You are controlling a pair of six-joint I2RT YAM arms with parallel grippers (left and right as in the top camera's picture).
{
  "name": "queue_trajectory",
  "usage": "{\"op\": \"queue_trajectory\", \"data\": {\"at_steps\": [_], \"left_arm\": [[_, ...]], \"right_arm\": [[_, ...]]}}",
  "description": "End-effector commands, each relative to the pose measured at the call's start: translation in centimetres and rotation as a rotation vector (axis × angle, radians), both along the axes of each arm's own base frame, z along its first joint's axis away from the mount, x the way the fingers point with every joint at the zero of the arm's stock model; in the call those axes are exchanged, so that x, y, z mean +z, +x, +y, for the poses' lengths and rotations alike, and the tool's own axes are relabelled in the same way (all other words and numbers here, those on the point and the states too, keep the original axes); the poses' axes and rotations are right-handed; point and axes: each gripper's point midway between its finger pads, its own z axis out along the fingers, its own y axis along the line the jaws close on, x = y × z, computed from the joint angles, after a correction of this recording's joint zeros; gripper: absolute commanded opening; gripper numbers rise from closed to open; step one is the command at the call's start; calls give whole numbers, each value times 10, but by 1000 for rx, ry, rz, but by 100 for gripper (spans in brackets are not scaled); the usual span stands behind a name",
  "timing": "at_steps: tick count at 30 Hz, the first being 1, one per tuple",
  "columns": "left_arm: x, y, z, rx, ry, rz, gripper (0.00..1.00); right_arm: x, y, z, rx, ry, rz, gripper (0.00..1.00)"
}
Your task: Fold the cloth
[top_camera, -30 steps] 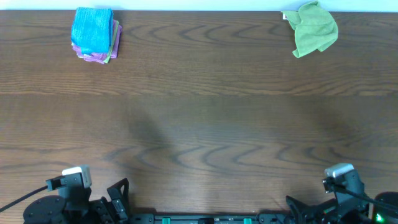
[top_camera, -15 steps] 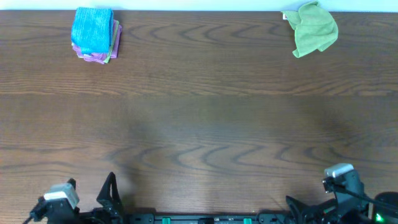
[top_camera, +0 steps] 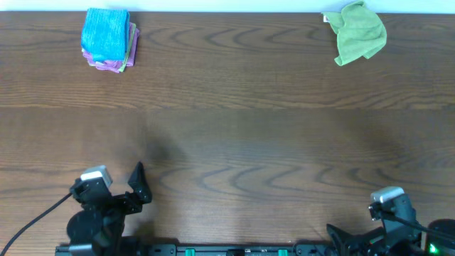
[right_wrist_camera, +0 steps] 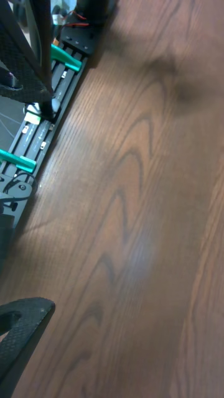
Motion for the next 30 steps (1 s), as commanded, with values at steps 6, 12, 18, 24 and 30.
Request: {"op": "queue_trajectory", "data": {"at_steps": [6, 12, 18, 24, 30], "left_arm": [[-38, 9, 4, 24, -4, 60, 95], [-61, 10, 5, 33, -15, 110, 95], [-86, 14, 5, 42, -36, 149, 95], [-91, 14, 6, 50, -34, 157, 95], [-91, 14, 6, 50, -35, 156, 95]], "right_arm": [[-1, -1, 1, 0, 12, 8, 99], [-1, -1, 1, 0, 12, 8, 99], [-1, -1, 1, 0, 12, 8, 99], [-1, -1, 1, 0, 12, 8, 99], [-1, -1, 1, 0, 13, 8, 99]]}}
